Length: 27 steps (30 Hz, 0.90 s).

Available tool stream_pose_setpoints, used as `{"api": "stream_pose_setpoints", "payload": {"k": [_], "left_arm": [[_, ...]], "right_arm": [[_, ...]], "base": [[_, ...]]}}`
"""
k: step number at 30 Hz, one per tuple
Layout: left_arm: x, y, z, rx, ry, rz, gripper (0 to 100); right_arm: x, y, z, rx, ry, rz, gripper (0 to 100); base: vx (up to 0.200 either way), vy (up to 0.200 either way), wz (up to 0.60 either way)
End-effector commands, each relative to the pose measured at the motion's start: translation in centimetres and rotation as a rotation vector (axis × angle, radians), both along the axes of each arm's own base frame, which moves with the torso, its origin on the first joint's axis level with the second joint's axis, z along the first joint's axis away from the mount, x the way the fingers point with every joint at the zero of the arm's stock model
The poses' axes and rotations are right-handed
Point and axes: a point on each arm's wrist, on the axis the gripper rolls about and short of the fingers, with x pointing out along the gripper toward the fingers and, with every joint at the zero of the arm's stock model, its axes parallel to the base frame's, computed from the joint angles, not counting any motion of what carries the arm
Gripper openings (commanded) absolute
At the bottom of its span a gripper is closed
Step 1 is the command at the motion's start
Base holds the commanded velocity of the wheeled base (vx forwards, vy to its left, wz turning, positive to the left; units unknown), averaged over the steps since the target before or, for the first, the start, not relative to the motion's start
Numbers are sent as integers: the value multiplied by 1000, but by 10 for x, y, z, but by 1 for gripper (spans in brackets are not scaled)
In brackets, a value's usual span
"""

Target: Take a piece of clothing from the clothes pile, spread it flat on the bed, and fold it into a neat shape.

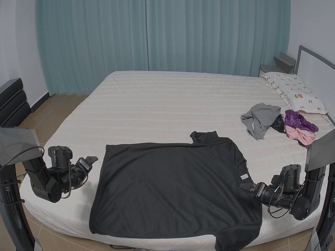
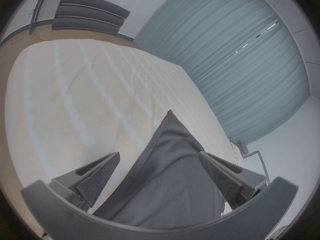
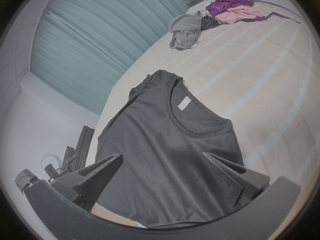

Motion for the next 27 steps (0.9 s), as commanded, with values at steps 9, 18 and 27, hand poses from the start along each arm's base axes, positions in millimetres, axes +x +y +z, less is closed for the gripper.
{"api": "stream_pose_setpoints", "payload": {"k": [9,18,27], "left_arm": [[107,-7,-26,26,-7,-164,100],[161,-14,-51,143,-62,-152,100],[177,-18,-62,179,-89,-105,100]], "right_arm": [[-1,0,-2,6,15,-5,100],[-1,3,-5,4,25,8,100],[-1,4,-5,3,24,8,100]], "base": [[0,0,0],[0,0,0],[0,0,0]]}}
